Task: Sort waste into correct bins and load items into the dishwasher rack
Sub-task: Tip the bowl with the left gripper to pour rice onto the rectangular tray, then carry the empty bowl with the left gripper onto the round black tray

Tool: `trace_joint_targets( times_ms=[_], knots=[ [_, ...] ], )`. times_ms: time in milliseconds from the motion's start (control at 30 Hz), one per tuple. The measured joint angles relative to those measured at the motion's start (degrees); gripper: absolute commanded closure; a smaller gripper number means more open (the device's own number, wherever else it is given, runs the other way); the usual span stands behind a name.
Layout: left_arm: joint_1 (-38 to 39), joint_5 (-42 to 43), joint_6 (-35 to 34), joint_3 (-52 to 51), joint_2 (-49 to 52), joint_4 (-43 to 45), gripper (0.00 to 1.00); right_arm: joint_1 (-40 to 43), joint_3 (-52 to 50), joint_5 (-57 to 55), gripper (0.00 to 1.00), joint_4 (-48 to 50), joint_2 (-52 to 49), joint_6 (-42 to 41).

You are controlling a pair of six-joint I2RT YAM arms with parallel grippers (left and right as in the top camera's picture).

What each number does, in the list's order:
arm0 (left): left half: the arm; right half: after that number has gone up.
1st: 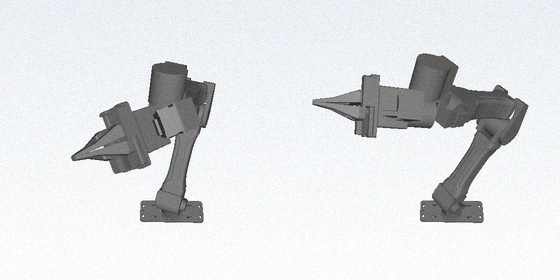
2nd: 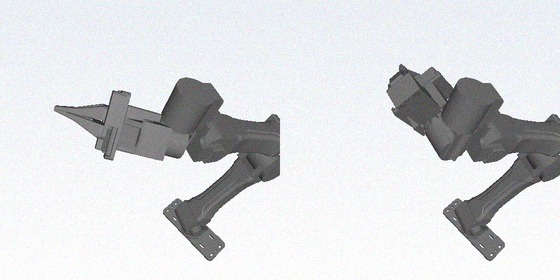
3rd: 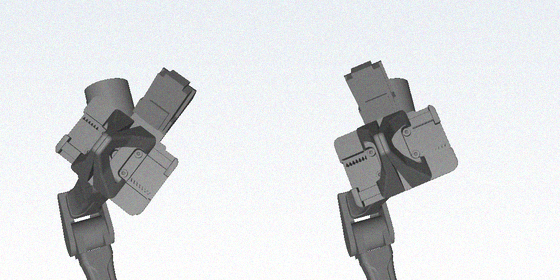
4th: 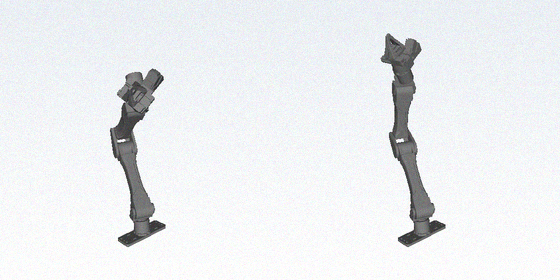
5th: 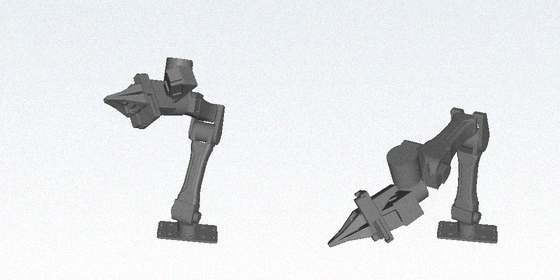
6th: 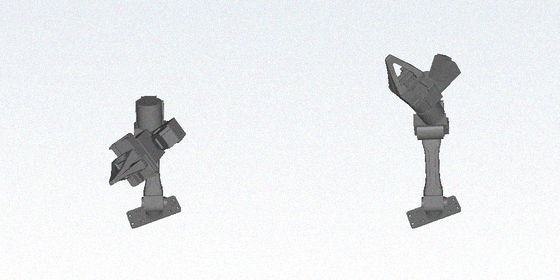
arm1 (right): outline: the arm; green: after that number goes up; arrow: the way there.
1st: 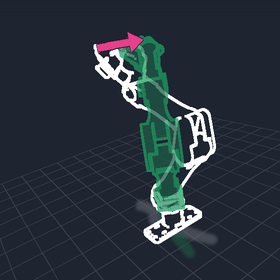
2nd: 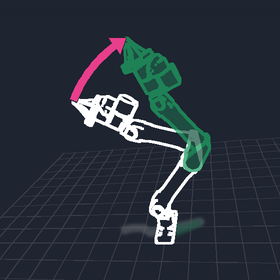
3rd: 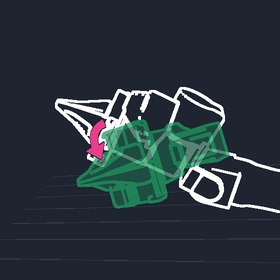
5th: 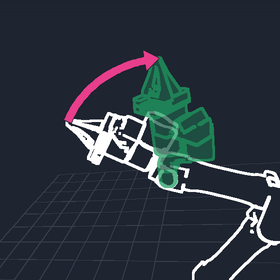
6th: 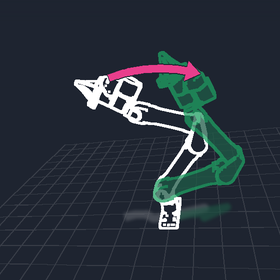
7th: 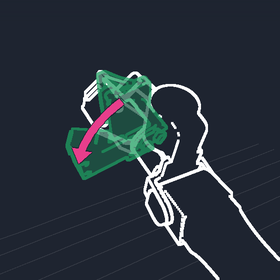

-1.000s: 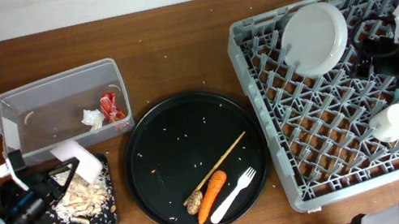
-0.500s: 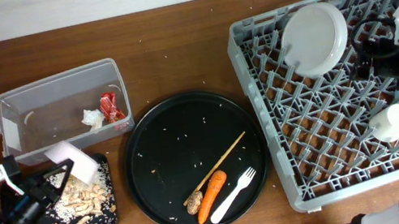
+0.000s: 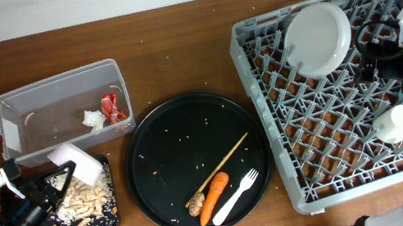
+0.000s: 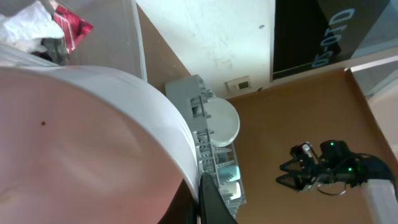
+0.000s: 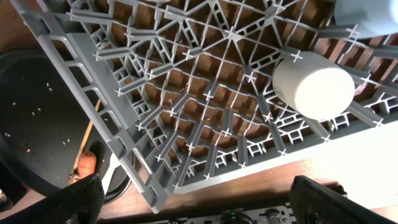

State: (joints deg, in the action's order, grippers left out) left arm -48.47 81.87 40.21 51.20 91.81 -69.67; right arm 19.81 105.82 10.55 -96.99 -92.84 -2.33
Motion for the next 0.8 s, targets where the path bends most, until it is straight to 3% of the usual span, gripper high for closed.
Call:
trace_joint_targets(
  times_ms=[100, 167, 233, 533, 667, 800],
  knots=[
    [-0.22, 0.13, 2.4, 0.02, 0.15, -4.63, 1.0, 0.0, 0.0, -0.02, 0.02, 0.09, 0.0, 0.04],
    [-0.44, 1.07, 9.2, -0.13, 0.07, -6.6, 1.0, 0.0, -0.04, -0.15, 0.02, 0.0, 0.0, 0.02],
    [-0.44, 1.03, 8.44, -0.11, 0.09, -3.21, 1.0, 0.0, -0.09, -0.17, 0.02, 0.0, 0.0, 0.0],
    [0.13, 0.79, 7.1, -0.11, 0.07, -5.38, 1.0, 0.0, -0.09, -0.17, 0.01, 0.0, 0.0, 0.02],
    [4.72, -0.48, 6.95, -0.09, -2.34, -8.22, 1.0, 0.0, -0.09, -0.17, 0.02, 0.0, 0.0, -0.02],
    [14.21, -2.43, 6.88, 0.33, -8.63, -8.98, 1.0, 0.0, -0.09, -0.13, 0.02, 0.0, 0.0, -0.02]
  ],
)
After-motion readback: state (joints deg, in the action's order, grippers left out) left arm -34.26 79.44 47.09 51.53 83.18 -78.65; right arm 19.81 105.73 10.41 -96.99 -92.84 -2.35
